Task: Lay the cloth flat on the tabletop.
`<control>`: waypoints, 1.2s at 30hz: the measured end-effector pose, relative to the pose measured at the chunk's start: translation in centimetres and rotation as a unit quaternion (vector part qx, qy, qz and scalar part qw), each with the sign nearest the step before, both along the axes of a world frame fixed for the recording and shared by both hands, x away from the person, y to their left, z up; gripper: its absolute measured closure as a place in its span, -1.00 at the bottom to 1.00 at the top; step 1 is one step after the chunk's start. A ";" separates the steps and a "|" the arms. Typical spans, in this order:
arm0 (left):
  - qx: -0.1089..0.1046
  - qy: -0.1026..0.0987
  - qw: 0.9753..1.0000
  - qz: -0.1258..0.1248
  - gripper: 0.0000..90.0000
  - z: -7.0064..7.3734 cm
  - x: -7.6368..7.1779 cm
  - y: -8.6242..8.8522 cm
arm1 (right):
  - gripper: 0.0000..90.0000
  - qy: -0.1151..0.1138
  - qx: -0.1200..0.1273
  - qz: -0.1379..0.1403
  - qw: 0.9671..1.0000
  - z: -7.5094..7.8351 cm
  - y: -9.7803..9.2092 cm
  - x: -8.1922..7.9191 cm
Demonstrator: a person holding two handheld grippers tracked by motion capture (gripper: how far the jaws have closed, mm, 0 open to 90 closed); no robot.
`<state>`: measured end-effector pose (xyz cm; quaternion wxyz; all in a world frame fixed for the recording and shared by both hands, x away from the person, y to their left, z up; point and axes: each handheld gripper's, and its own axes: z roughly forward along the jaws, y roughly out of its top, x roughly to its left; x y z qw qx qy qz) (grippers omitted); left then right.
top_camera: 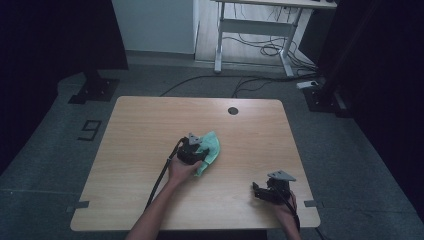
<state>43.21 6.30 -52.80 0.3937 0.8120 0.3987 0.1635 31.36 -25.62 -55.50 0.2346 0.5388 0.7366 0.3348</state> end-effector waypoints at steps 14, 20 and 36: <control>0.009 -0.004 1.000 0.003 -0.07 0.0 0.2 -0.4 | -0.60 0.000 0.000 -0.001 1.000 0.0 -0.1 0.0; -0.008 -0.017 1.000 0.008 -0.55 0.9 -0.1 0.1 | -0.60 0.000 0.000 -0.001 1.000 0.0 -0.1 0.0; -0.002 -0.051 0.999 -0.006 -0.53 3.3 -3.1 3.1 | -0.60 0.000 -0.001 -0.002 1.000 0.0 -0.1 0.0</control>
